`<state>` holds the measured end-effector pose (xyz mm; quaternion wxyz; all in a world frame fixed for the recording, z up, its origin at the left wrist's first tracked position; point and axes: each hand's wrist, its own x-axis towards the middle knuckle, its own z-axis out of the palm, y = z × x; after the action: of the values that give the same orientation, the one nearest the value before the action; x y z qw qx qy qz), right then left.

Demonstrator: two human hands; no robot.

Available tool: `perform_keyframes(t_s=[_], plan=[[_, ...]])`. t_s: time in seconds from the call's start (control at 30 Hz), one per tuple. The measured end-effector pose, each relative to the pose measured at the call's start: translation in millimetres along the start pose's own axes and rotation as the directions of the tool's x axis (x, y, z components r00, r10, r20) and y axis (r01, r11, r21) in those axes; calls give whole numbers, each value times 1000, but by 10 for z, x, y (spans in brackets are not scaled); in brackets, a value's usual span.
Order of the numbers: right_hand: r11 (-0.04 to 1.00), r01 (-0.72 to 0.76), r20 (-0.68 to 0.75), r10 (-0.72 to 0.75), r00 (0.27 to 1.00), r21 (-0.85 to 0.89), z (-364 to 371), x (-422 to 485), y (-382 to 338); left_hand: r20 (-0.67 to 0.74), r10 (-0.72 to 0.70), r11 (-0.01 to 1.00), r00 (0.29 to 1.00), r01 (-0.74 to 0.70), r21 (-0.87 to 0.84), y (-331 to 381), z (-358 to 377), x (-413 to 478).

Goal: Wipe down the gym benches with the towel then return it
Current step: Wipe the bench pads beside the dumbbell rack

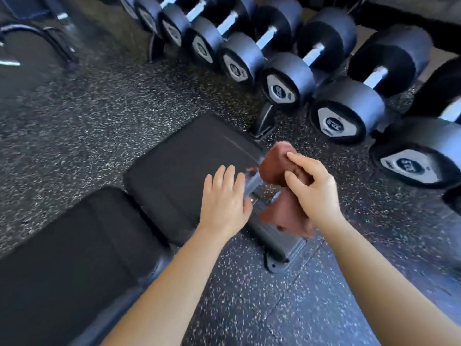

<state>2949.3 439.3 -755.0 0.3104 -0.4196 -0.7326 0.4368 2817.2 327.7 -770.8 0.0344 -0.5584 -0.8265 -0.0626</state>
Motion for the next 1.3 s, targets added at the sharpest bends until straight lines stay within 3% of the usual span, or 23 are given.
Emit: perform_keyframes(t_s=[0.07, 0.2, 0.43, 0.53, 0.6, 0.67, 0.77, 0.93, 1.0, 1.1, 1.3], plan=[[991, -63, -77, 73, 994, 118, 180, 154, 249, -26, 20, 998, 999, -19, 53, -77, 244, 91], [973, -28, -174, 69, 982, 228, 513, 422, 543, -119, -2, 997, 993, 11, 73, -156, 484, 176], [966, 91, -79, -74, 994, 243, 901, 760, 645, -180, -2, 999, 984, 9, 35, -145, 547, 198], [959, 42, 123, -80, 989, 280, 813, 1161, 561, -166, 18, 999, 986, -13, 33, -142, 535, 215], [975, -26, 354, -55, 934, 221, 775, 1448, 481, -160, 25, 999, 987, -18, 44, -145, 544, 227], [977, -62, 440, -36, 897, 206, 784, 1552, 448, -154, 23, 998, 988, -14, 61, -146, 552, 232], [938, -60, 343, -65, 937, 342, 763, 1300, 608, -156, 16, 998, 988, -5, 69, -138, 546, 228], [954, 37, 215, -105, 971, 299, 725, 1083, 755, -125, 21, 994, 992, -7, 108, -122, 533, 233], [945, -12, 357, -112, 927, 327, 738, 1298, 661, -106, 11, 992, 994, 2, 122, -116, 517, 233], [943, -172, 618, -43, 785, 284, 917, 1692, 504, -98, 10, 991, 995, 4, 133, -111, 529, 237], [974, -20, 679, -144, 720, 228, 1300, 2129, 318, -140, 15, 988, 990, 7, 155, -129, 573, 236]])
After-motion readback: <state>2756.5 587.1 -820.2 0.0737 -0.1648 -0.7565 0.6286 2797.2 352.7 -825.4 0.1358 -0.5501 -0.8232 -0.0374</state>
